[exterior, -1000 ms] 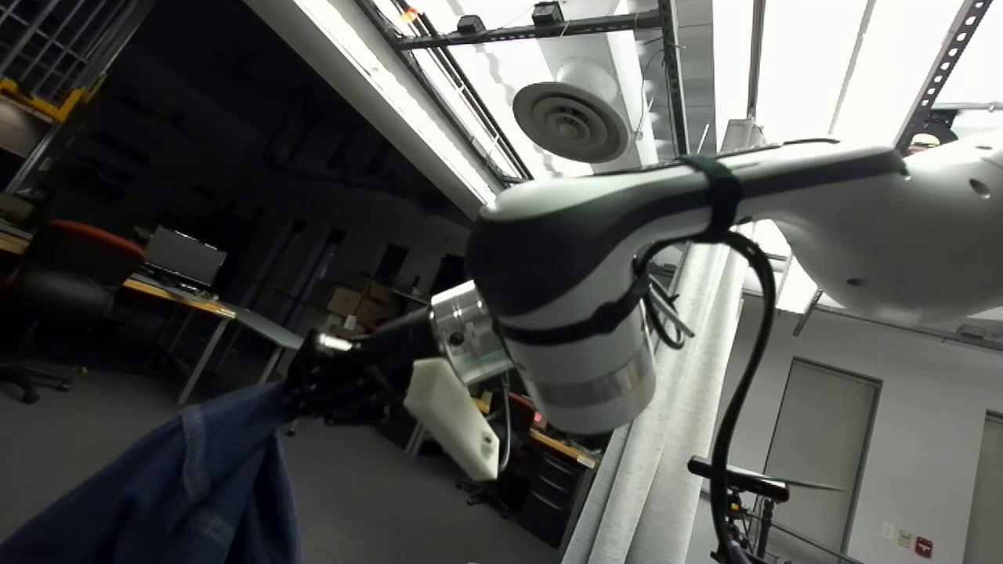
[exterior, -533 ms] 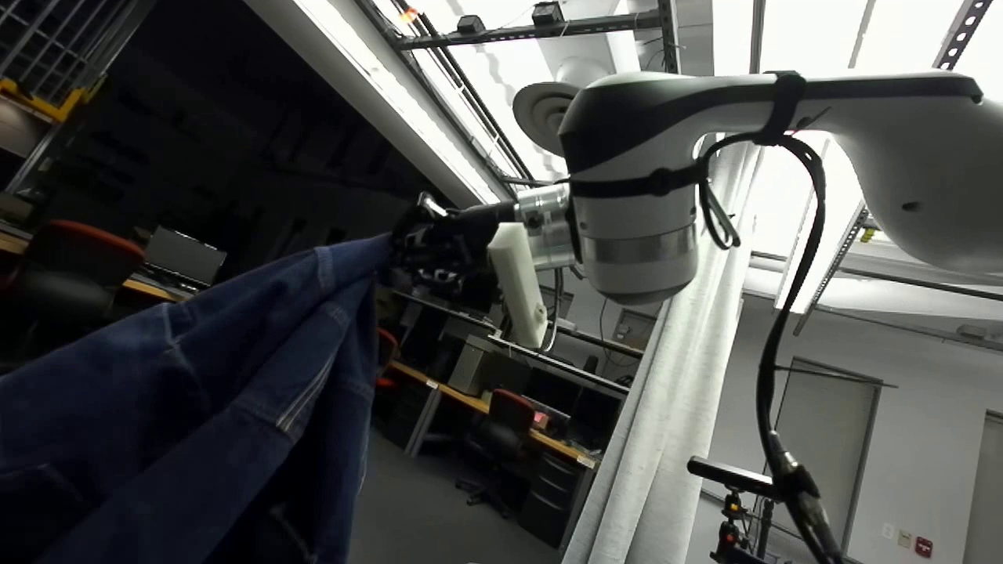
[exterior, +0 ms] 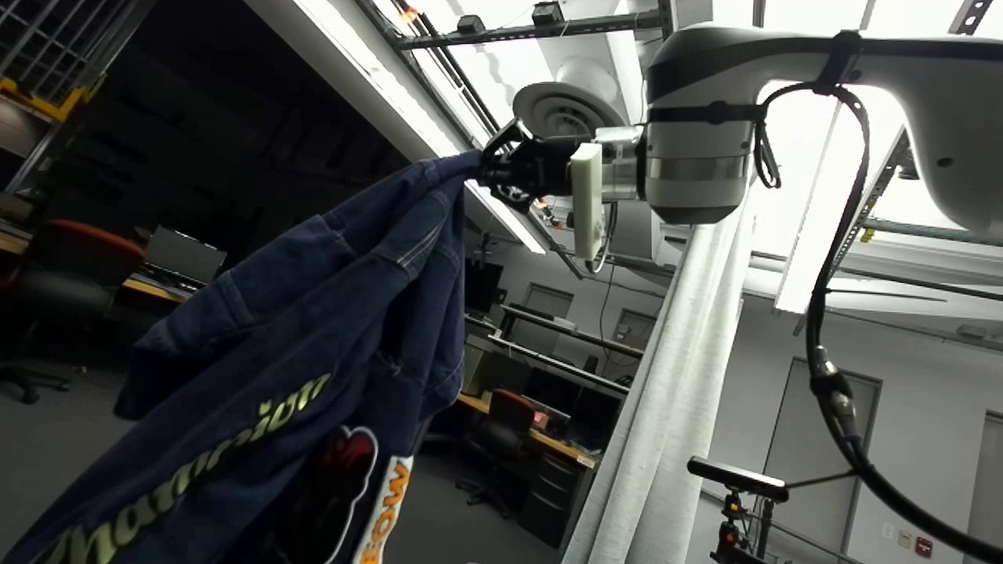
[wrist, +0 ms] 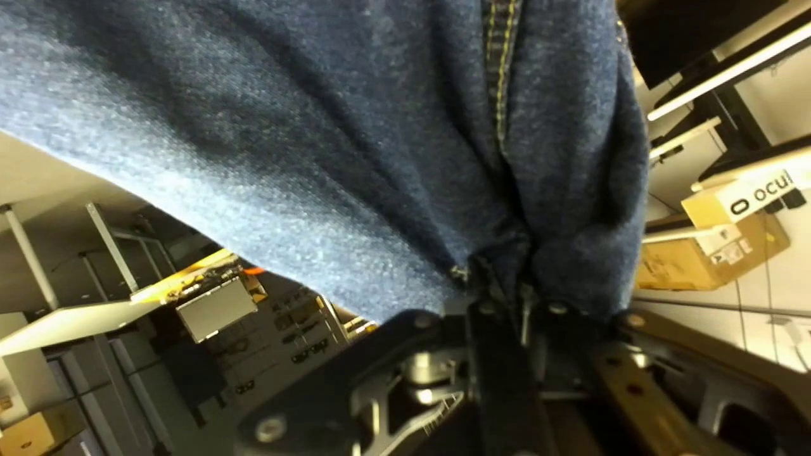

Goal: Place the denim jacket on the seat of the black chair

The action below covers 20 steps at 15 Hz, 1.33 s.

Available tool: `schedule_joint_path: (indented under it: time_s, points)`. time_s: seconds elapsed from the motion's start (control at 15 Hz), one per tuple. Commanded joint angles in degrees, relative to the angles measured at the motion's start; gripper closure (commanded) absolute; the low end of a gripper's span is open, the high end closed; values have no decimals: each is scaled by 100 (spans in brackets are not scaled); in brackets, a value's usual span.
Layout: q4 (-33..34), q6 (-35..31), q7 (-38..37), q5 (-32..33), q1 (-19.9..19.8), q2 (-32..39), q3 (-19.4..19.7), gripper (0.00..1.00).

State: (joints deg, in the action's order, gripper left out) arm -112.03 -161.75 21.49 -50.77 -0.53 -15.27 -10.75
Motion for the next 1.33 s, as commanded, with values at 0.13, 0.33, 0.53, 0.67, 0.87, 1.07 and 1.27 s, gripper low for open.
schedule_joint_path:
  time_s: [0.13, 0.33, 0.53, 0.67, 0.87, 1.07, 1.27]
  points:
    - [988, 479, 124, -83, 37, -240, 281, 98]
    - [1249, 567, 107, -60, 9, -236, 394, 98]
    - [1372, 541, 95, -44, -26, -188, 540, 98]
    - [1257, 558, 158, -44, -8, -223, 642, 98]
    - [805, 927, 351, -8, 37, -413, 794, 98]
    - [-86, 1575, 629, 183, 31, -826, 836, 98]
    - [-978, 2103, 639, 823, 319, -1251, 1154, 98]
